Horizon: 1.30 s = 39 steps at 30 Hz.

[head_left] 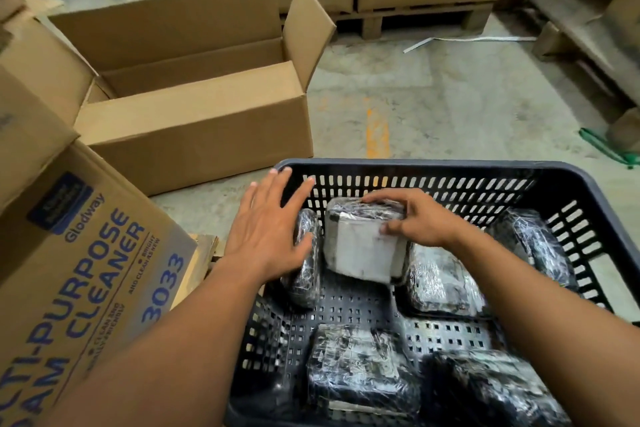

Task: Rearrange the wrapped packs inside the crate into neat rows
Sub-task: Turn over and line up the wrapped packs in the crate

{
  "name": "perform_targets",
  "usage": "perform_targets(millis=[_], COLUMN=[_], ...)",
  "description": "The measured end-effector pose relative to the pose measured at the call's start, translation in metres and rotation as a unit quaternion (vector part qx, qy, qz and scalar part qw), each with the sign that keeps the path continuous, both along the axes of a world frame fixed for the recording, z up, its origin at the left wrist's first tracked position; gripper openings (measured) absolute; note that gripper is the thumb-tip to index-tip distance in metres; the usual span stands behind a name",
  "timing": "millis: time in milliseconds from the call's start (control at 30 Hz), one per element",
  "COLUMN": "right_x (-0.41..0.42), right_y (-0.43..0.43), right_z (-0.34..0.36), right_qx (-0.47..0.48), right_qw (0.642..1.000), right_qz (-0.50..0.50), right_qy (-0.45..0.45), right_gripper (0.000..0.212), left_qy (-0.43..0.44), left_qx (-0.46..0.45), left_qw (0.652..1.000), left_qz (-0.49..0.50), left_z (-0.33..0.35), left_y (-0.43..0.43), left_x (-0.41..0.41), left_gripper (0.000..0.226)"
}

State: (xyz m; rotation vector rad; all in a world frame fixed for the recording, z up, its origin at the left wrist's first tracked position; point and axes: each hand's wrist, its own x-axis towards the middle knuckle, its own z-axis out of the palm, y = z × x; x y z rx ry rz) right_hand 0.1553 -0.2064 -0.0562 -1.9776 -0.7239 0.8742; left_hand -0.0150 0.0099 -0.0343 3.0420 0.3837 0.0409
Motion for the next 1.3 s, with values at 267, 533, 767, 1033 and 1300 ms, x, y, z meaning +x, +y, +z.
perform_targets(millis=[267,533,767,1033,1300], right_x=[0.013,-0.026,-0.022,-0.036,-0.043], right_y=[-0.024,-0.02,-0.036,-0.014,0.029], right_z=[0.033,0.001,-0.021,-0.073,-0.092], right_qx=[0.092,0.191,0.145,-0.015,-0.301], right_qw=[0.985,0.935,0.937,0.952,0.935], right_qz=[-0.061,-0.202,-0.234,-0.281,-0.16], right_qy=[0.132,0.219,0.217,0.121,-0.103], right_gripper=[0.041,0.082,0.084,0.083,0.071], left_qy=[0.028,-0.074,-0.138,0.004,-0.003], left_qx=[-0.3,-0.402,-0.181,-0.172,-0.154], left_qw=[0.947,0.893,0.962,0.97,0.975], left_qz=[0.108,0.187,0.148,0.17,0.158], left_z=[0.014,0.017,0.027,-0.008,-0.012], left_y=[-0.032,-0.031,-0.025,0.013,0.019], left_x=[0.032,0.035,0.031,0.0,0.005], left_gripper=[0.089,0.059,0.059,0.084,0.079])
